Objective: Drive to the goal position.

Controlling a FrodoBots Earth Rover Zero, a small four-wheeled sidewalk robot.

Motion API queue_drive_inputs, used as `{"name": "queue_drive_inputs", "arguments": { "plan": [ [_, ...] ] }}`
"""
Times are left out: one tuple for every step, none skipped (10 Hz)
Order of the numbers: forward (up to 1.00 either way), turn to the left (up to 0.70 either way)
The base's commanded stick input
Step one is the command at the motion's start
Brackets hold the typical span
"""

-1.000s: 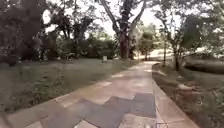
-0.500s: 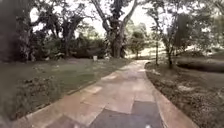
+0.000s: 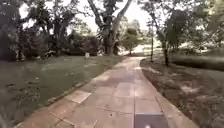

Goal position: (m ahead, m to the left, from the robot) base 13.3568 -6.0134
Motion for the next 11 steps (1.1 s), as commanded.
{"name": "queue_drive_inputs", "arguments": {
  "plan": [
    [0.85, 0.00],
    [0.85, -0.04],
    [0.85, -0.30],
    [0.85, -0.34],
    [0.85, -0.34],
    [0.85, -0.34],
    [0.85, -0.34],
    [0.85, -0.34],
    [0.85, -0.34],
    [0.85, -0.34],
    [0.85, -0.17]
  ]
}}
